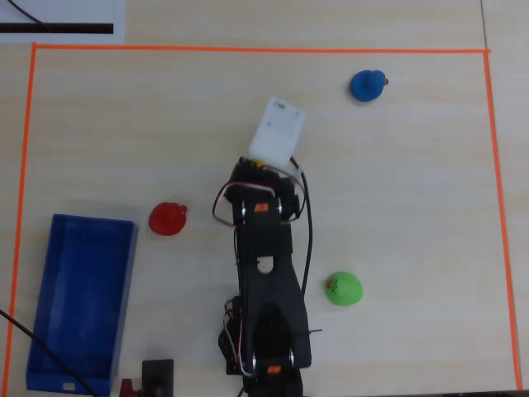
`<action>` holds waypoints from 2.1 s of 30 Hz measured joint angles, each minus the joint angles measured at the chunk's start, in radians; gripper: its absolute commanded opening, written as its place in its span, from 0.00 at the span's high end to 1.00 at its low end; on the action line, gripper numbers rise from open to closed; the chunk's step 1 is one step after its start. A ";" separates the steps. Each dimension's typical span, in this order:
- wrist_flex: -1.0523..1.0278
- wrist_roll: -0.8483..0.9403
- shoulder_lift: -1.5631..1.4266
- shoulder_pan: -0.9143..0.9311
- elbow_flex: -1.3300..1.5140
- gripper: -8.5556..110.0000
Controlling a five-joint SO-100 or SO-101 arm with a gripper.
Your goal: Grasp yellow duck and put it into box.
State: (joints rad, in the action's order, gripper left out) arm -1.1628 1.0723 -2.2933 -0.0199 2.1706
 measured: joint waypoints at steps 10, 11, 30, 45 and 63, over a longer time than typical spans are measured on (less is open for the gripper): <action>-0.453 -0.245 -0.267 -0.557 -0.083 0.93; -0.465 -0.282 -0.249 -0.623 -0.117 0.93; -0.477 -0.552 0.637 -1.238 -0.804 0.93; -0.499 -0.549 1.172 -1.247 -1.270 0.80; -0.502 -0.403 0.864 -1.057 -1.071 0.93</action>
State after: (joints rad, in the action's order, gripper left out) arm -1.6644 0.6688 -1.4297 -1.0769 1.0999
